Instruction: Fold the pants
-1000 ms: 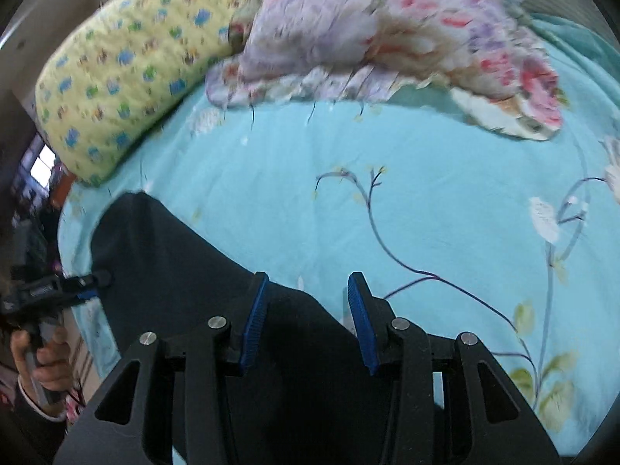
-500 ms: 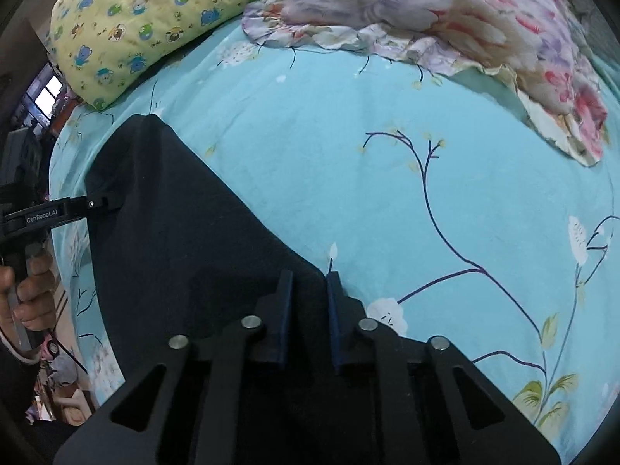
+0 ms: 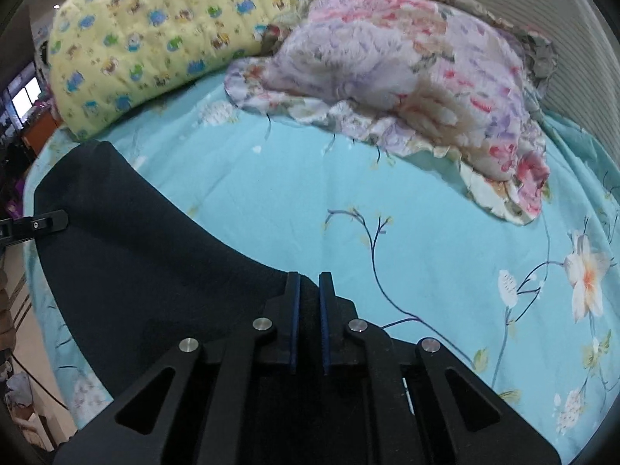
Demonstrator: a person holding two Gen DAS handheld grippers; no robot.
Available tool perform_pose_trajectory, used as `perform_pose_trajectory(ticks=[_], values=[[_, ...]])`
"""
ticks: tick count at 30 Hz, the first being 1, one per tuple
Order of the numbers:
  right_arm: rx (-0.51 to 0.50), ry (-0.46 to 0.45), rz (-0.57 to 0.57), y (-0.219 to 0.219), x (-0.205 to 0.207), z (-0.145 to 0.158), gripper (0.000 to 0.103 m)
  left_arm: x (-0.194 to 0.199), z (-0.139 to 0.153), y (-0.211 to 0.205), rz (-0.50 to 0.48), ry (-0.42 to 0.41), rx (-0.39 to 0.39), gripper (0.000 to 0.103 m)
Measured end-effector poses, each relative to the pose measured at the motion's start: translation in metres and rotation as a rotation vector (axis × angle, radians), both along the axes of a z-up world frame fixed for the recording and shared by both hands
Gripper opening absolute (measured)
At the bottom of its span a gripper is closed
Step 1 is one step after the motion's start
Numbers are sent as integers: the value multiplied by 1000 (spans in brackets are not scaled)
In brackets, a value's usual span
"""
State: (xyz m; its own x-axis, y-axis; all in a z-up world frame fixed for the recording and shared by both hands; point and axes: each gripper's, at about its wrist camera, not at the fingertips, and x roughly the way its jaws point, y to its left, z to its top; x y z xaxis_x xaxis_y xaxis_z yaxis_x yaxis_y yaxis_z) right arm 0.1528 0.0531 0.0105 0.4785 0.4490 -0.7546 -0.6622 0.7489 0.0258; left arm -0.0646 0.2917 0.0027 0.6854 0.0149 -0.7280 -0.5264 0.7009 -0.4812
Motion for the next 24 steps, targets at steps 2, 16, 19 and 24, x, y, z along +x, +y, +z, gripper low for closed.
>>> perform_pose_trajectory(ticks=[2, 16, 19, 24], values=[[-3, 16, -17, 2, 6, -12, 9, 7, -12, 4, 1, 26, -1, 18], [65, 9, -178, -32, 3, -3, 34, -12, 1, 16, 93, 31, 49, 55], [120, 23, -208, -50, -6, 4, 37, -11, 12, 8, 77, 20, 68, 55], [195, 54, -255, -80, -26, 7, 47, -1, 25, -16, 25, 12, 104, 59]])
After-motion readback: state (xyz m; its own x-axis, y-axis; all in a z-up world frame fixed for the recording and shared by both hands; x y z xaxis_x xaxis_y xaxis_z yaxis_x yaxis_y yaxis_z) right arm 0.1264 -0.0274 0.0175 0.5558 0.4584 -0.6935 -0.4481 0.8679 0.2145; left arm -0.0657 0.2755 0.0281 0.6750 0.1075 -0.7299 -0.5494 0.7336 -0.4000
